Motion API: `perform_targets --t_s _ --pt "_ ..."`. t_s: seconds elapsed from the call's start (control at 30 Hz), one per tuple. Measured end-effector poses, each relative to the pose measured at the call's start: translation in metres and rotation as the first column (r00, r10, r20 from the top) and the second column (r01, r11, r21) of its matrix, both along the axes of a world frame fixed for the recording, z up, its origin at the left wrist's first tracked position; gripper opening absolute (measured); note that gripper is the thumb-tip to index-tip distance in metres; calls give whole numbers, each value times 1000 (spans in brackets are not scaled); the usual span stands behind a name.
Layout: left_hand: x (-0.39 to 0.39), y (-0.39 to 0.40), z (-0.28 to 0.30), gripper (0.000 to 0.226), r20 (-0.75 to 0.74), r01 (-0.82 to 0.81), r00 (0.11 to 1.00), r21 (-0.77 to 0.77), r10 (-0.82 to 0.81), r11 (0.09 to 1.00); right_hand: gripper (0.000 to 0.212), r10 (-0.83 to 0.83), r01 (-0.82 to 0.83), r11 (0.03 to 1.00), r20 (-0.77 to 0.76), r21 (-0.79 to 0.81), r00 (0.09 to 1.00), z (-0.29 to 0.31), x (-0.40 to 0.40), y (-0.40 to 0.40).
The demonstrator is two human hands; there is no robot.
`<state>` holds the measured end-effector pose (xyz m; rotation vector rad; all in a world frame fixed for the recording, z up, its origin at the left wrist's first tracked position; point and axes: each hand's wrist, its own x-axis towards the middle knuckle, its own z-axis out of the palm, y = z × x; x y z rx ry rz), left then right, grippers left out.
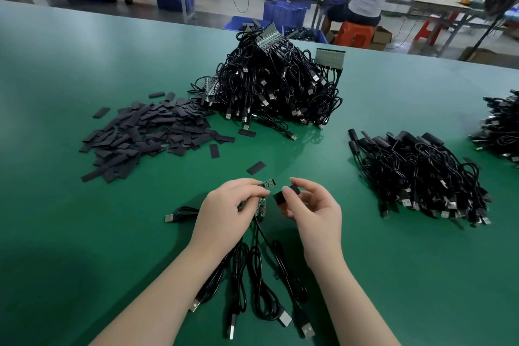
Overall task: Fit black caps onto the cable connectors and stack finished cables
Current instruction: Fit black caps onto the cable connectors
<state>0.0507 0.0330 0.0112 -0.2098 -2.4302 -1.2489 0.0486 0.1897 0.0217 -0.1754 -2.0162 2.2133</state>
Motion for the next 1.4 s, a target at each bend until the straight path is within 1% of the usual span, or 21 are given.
perform_targets --t_s 0.13,0.27,0.37,0.47,0.53,0.73,0.9,0.97,1.07,1.17,1.27,1.4 --pt "0 0 1 31 -14 10 1000 33 -10 999 14 -5 5 998 3 -68 1000 -1 0 -2" --pt "1 0 3 29 1 -3 1000 67 3 998 13 -5 5 999 6 -51 1000 -3 0 -4" --pt "1 1 3 28 7 5 1000 54 -6 999 11 5 -5 997 10 -72 1000 -4 0 -4" --pt "1 3 3 28 -30 24 999 38 -23 999 11 20 -18 992 17 -129 1000 -3 0 -4" --pt "0 3 3 27 -39 34 999 28 -33 999 11 21 -19 990 19 -139 1000 -3 0 -4" --pt "1 3 1 32 32 72 997 69 -74 995 11 23 -16 982 35 -187 999 -4 1 -4" --pt "2 2 1 37 82 105 990 113 -115 988 11 24 -15 982 48 -188 999 -3 1 -5" --pt "1 1 1 34 84 88 992 119 -98 989 12 32 -22 982 52 -185 998 -3 1 -5" --pt "1 1 2 28 74 69 994 85 -76 994 14 47 -38 984 48 -172 998 -2 2 -6" --pt "0 1 3 24 75 49 996 79 -55 996 17 84 -76 983 42 -166 996 0 2 -5" --pt "0 1 4 23 87 25 996 117 -35 993 23 148 -142 979 26 -145 989 2 2 -5" --pt "1 -1 5 24 89 28 995 151 -42 988 23 204 -202 972 5 -118 979 4 2 -3"
